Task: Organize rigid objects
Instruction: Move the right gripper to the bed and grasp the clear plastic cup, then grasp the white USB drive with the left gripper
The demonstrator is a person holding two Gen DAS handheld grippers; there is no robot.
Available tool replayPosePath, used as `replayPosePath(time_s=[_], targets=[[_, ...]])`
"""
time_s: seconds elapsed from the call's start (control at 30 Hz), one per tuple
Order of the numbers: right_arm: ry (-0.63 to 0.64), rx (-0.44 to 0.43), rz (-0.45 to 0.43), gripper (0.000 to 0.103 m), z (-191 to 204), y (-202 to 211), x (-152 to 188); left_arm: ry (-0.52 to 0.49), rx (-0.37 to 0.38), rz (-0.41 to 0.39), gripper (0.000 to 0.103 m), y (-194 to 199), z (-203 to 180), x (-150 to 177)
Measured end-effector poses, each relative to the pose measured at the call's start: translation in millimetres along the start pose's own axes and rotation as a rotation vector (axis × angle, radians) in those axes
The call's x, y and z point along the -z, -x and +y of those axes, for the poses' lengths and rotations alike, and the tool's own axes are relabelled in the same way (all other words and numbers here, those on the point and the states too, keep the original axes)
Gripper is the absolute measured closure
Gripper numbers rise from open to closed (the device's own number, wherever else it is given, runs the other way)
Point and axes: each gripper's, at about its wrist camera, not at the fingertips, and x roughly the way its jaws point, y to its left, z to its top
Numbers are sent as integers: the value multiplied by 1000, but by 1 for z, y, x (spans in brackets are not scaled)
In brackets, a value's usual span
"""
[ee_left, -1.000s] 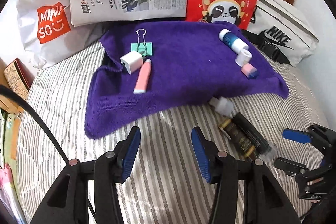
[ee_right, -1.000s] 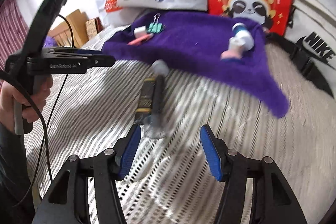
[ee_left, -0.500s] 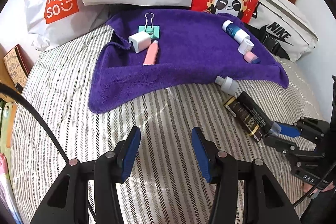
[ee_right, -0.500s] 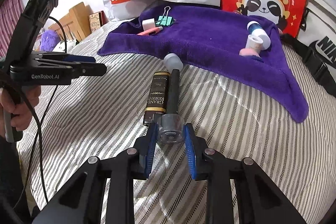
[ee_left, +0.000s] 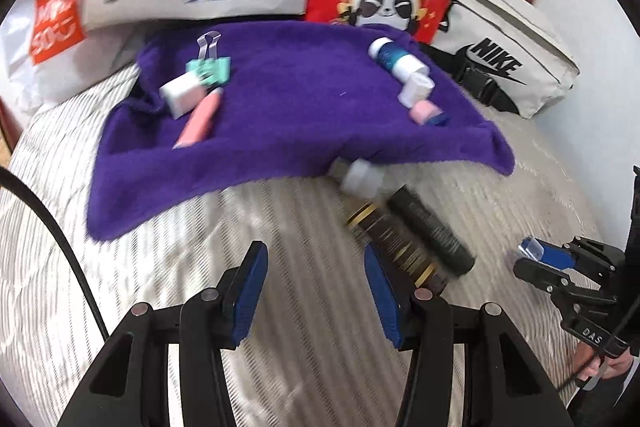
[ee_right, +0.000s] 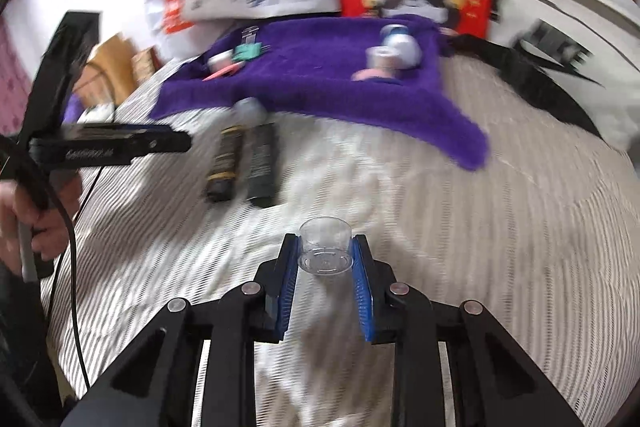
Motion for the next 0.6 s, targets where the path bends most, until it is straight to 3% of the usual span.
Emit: replayPosePath(time_s=[0.33, 0.6], targets=[[-100, 17, -56, 76, -41, 3, 1, -80, -21, -25, 55, -25, -23, -27], [-122, -30, -64, 76, -45, 2, 2, -93, -56, 0, 57, -35, -32, -37]])
